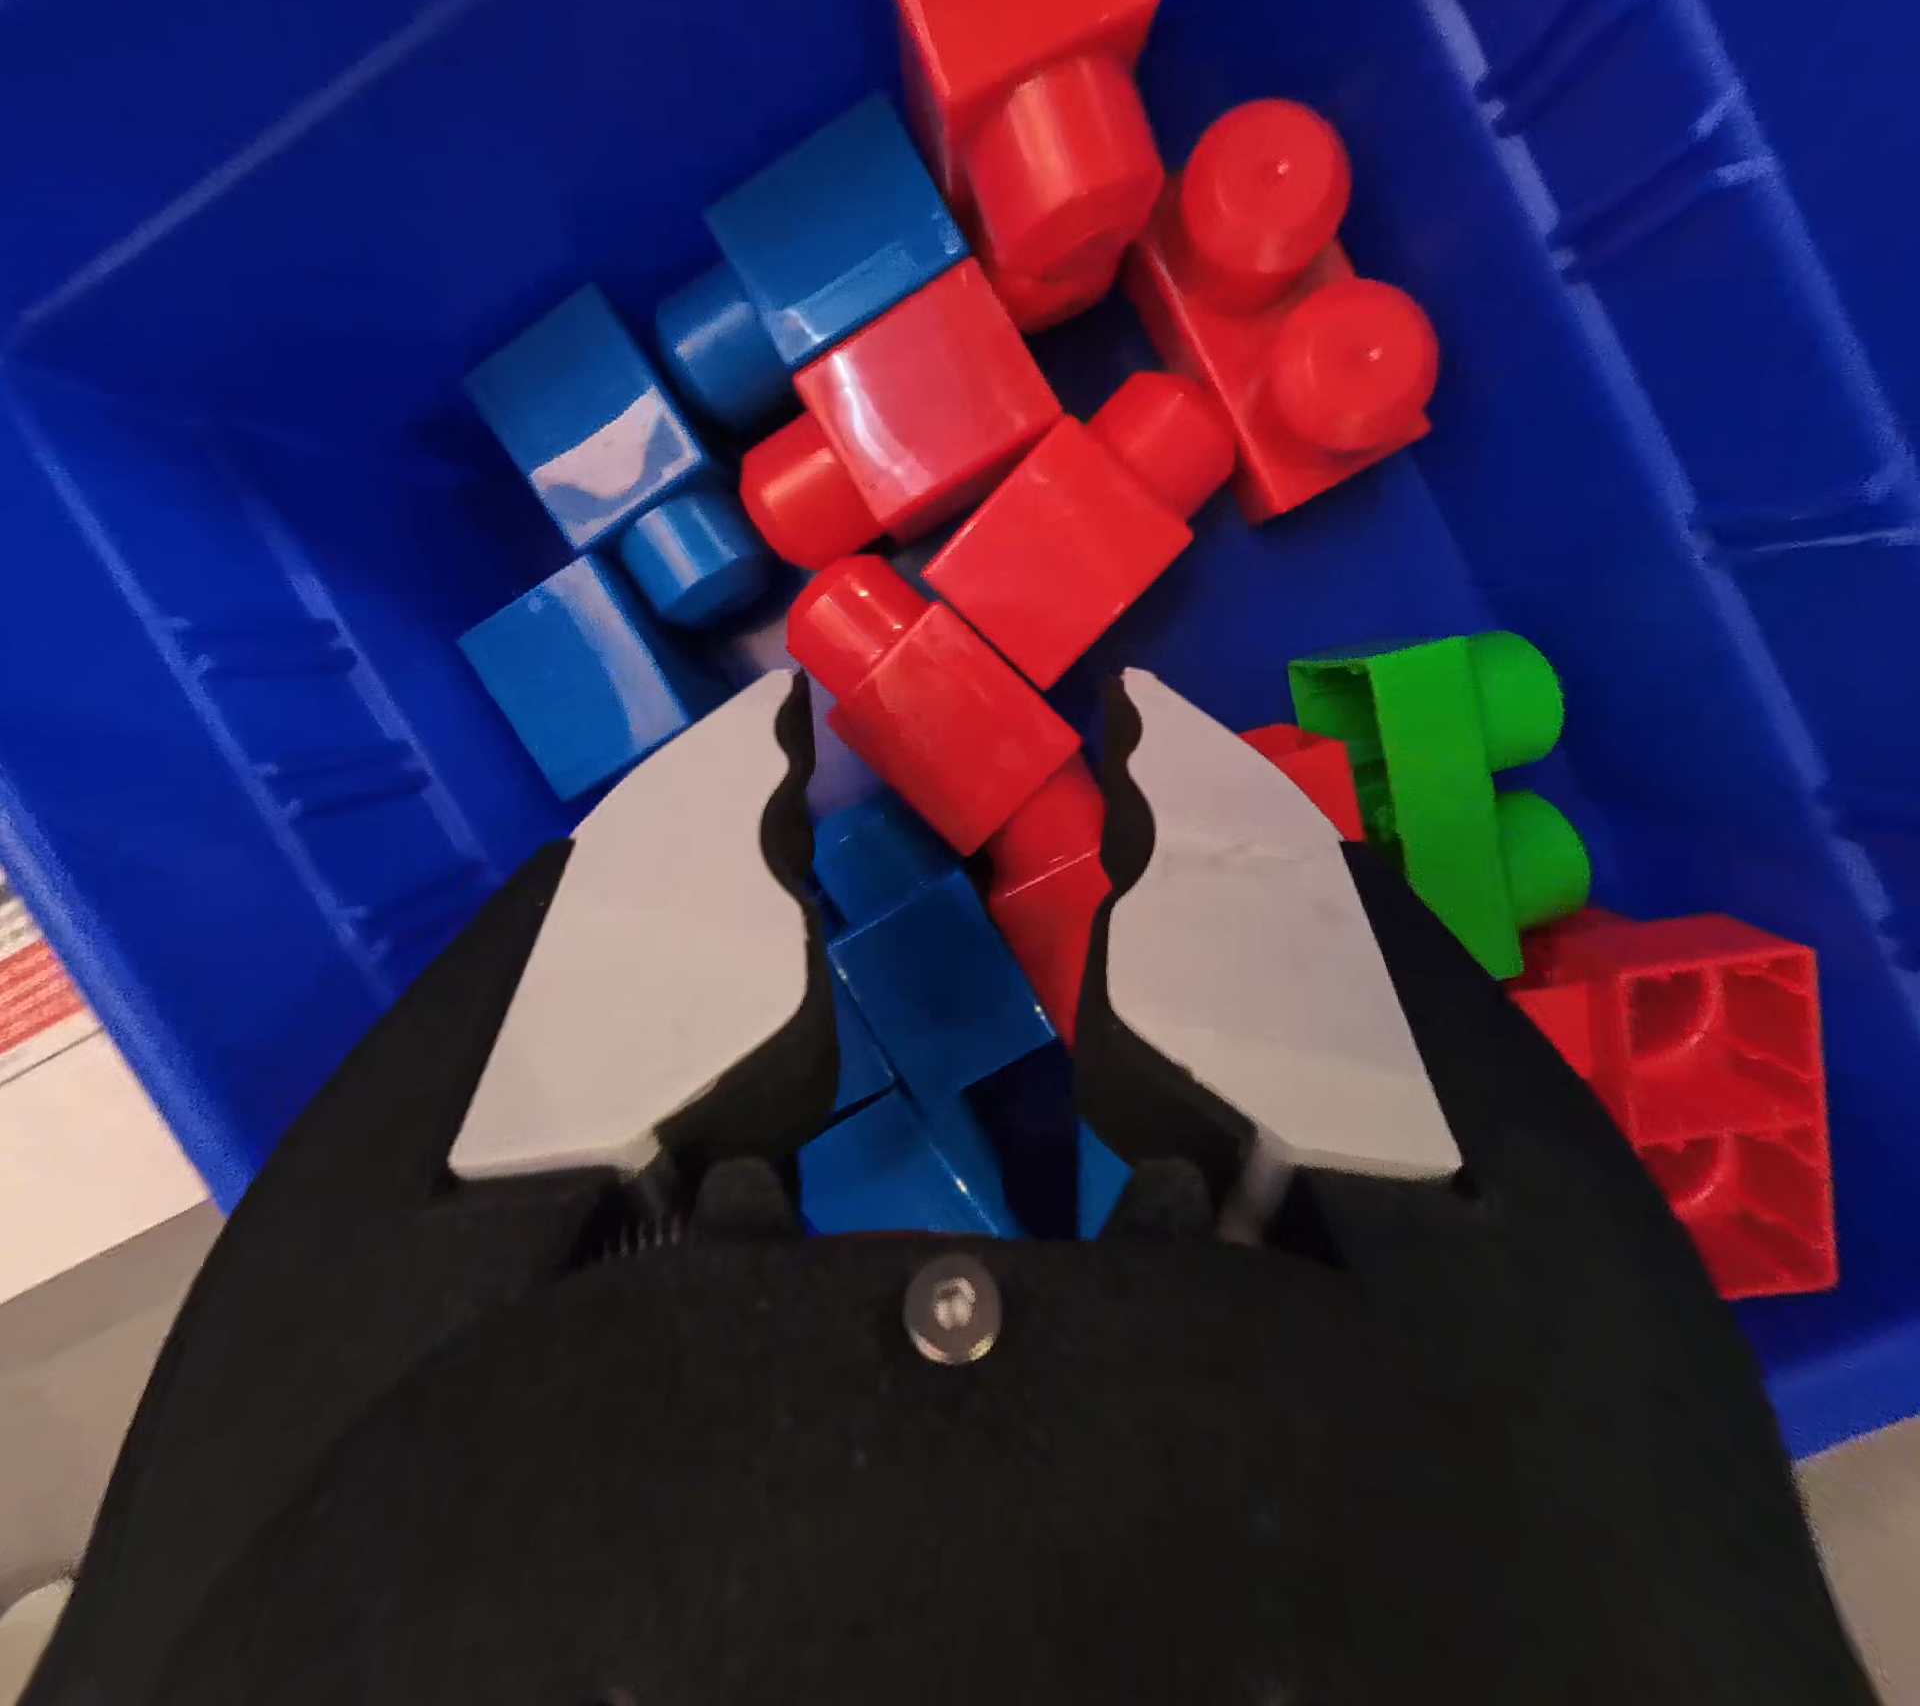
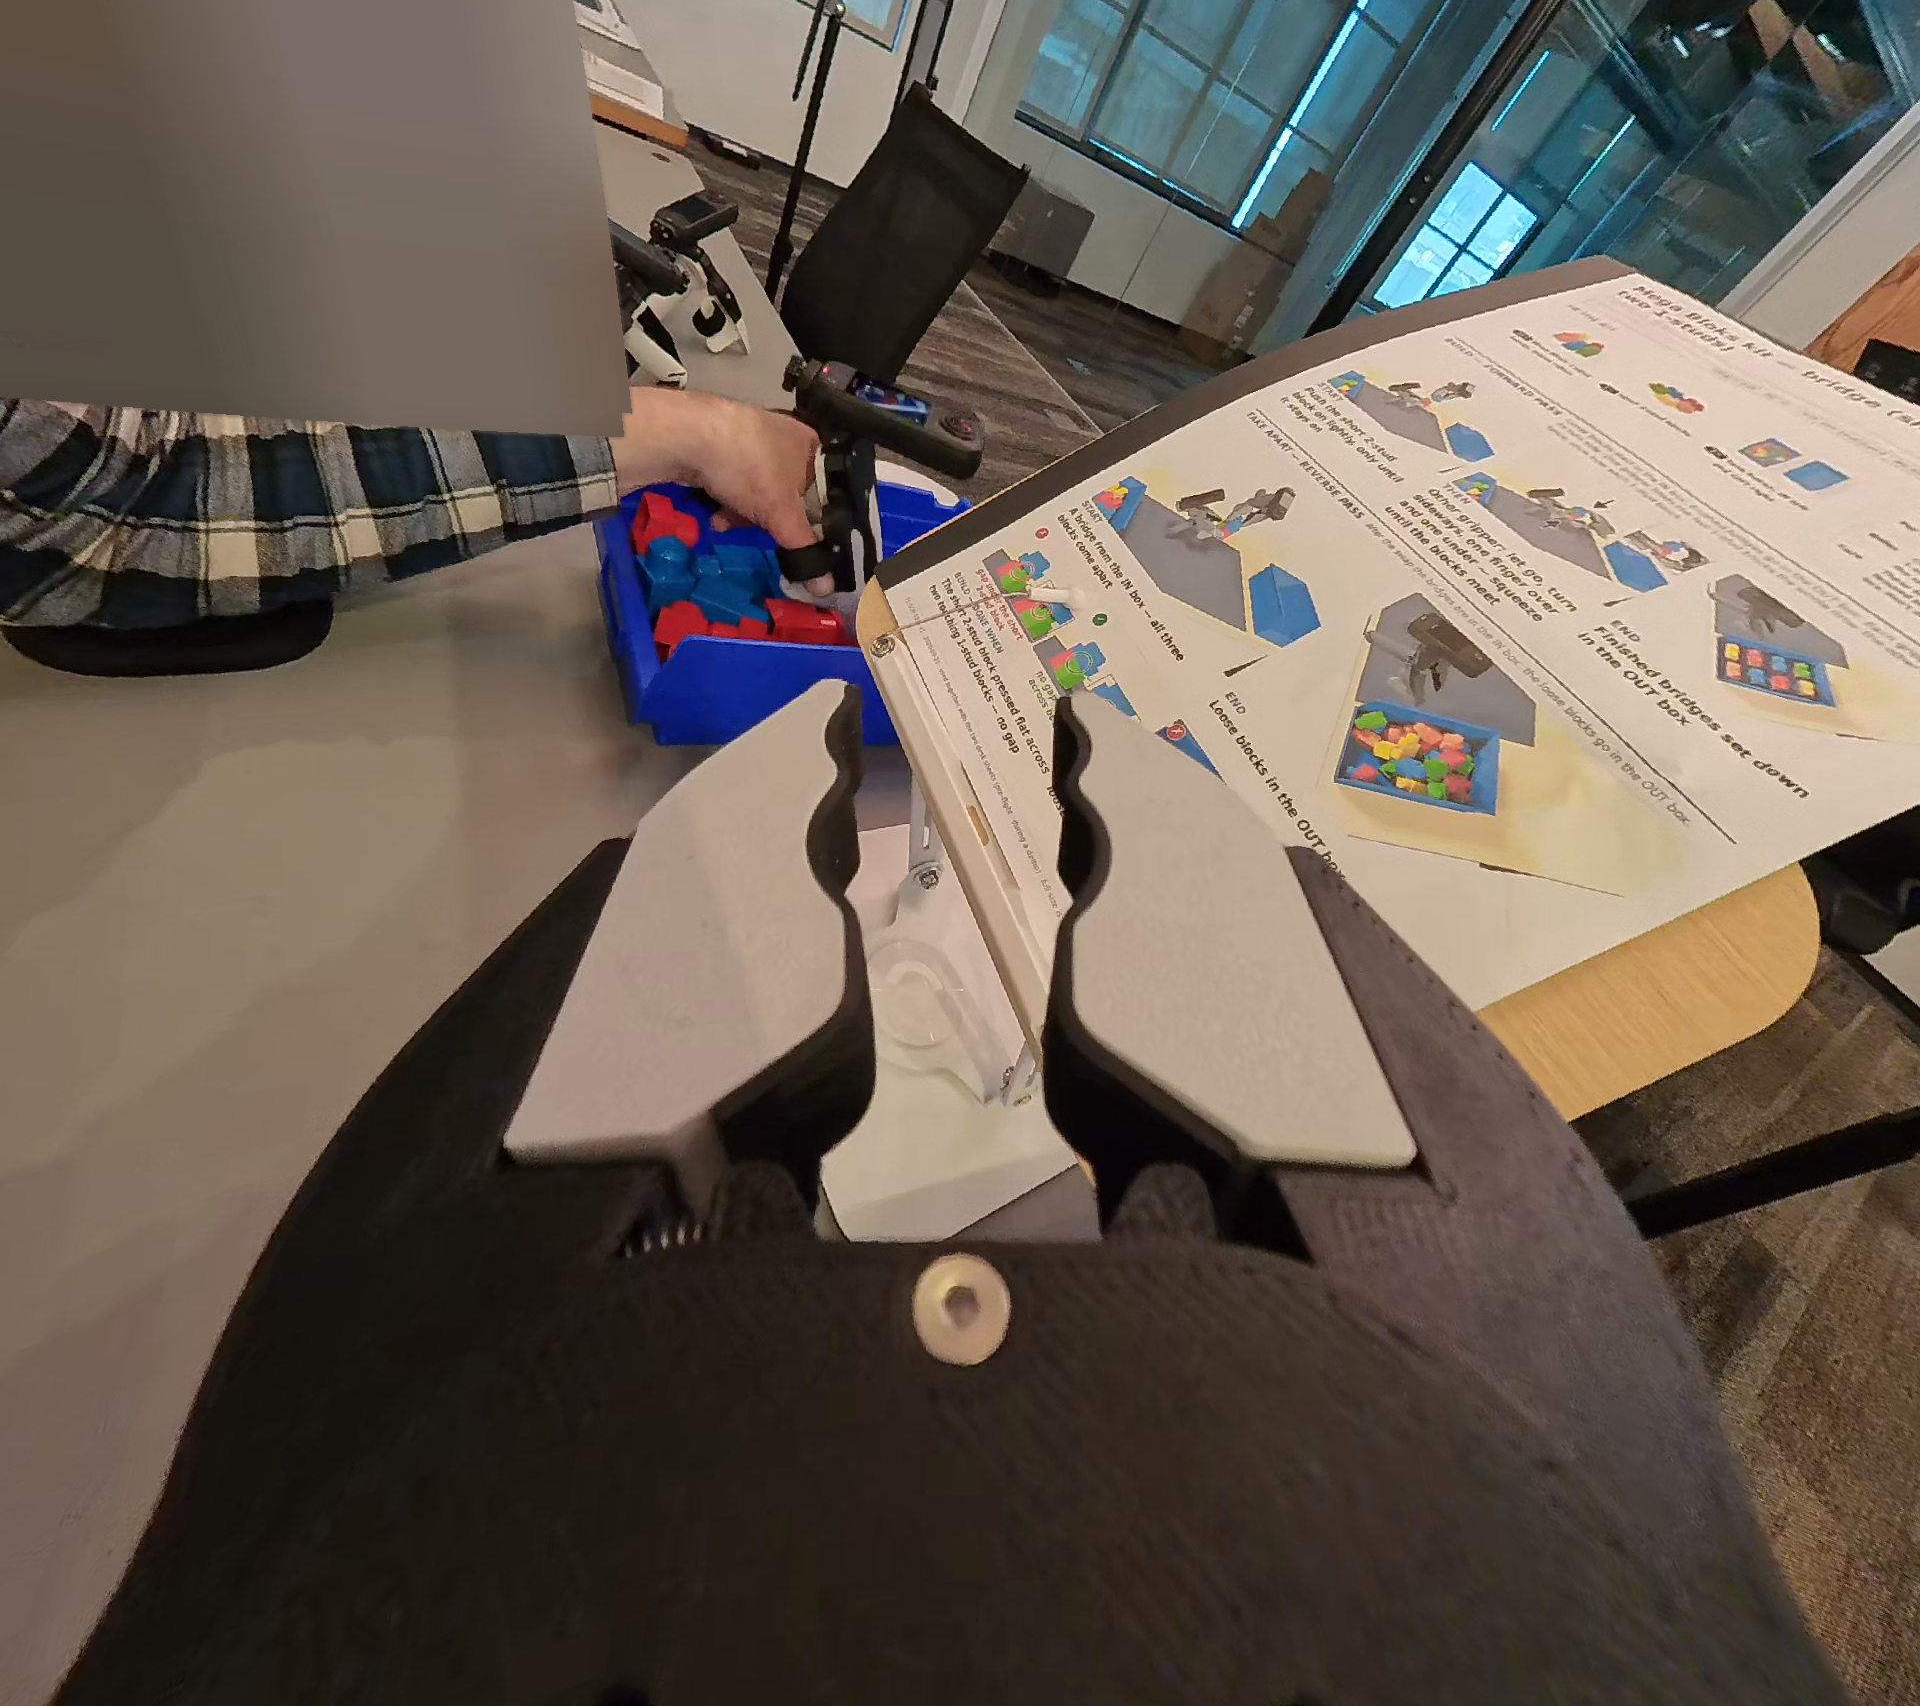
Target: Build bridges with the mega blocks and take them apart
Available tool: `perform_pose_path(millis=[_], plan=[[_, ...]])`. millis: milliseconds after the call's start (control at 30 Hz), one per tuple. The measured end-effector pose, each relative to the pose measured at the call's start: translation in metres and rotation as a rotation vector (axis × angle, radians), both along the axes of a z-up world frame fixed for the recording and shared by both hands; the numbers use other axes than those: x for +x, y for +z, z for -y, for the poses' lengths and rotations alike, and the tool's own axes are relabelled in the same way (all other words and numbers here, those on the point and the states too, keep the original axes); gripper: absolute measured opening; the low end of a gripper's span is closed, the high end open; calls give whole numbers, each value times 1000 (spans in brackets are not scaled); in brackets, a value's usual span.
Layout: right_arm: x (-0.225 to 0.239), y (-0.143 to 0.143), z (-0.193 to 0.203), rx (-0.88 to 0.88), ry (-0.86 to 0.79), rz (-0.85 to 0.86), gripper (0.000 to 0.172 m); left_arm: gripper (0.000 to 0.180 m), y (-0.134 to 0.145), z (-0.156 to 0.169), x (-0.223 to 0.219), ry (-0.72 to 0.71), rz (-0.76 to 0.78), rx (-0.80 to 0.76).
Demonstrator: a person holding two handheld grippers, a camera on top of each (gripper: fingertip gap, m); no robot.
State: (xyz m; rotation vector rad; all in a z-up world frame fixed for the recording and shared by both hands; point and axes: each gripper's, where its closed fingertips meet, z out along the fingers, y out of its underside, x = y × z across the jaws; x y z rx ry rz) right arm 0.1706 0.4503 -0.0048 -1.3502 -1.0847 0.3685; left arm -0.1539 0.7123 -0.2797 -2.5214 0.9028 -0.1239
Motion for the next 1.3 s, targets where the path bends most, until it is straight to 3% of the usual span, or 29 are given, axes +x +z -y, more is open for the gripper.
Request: perform_pose_path(millis=[167,400,600,700,867,1033,1133,1300], plan=[[0,-1,0,-1,-2,5,35,55,-25,9,-4,8,-79,-104],[2,2,1,7,-4,3,35,54,-15,9,-1,-22,-71,-62],[4,4,3,13,-4,-1,35,54,42,17,13,-151,15,101],[6,5,4,18,-5,-4,35,54,90,36,35,-245,213,164],[8,9,7,25,-3,-17,35,54,169,107,76,-530,412,245],[10,14,13,43,-9,-11,35,54,211,226,142,-1016,436,311],[12,20,19,66,-15,-12,35,54,198,293,188,-1266,373,270],[22,26,24,81,-24,-35,35,54,106,379,229,-1671,101,24]])
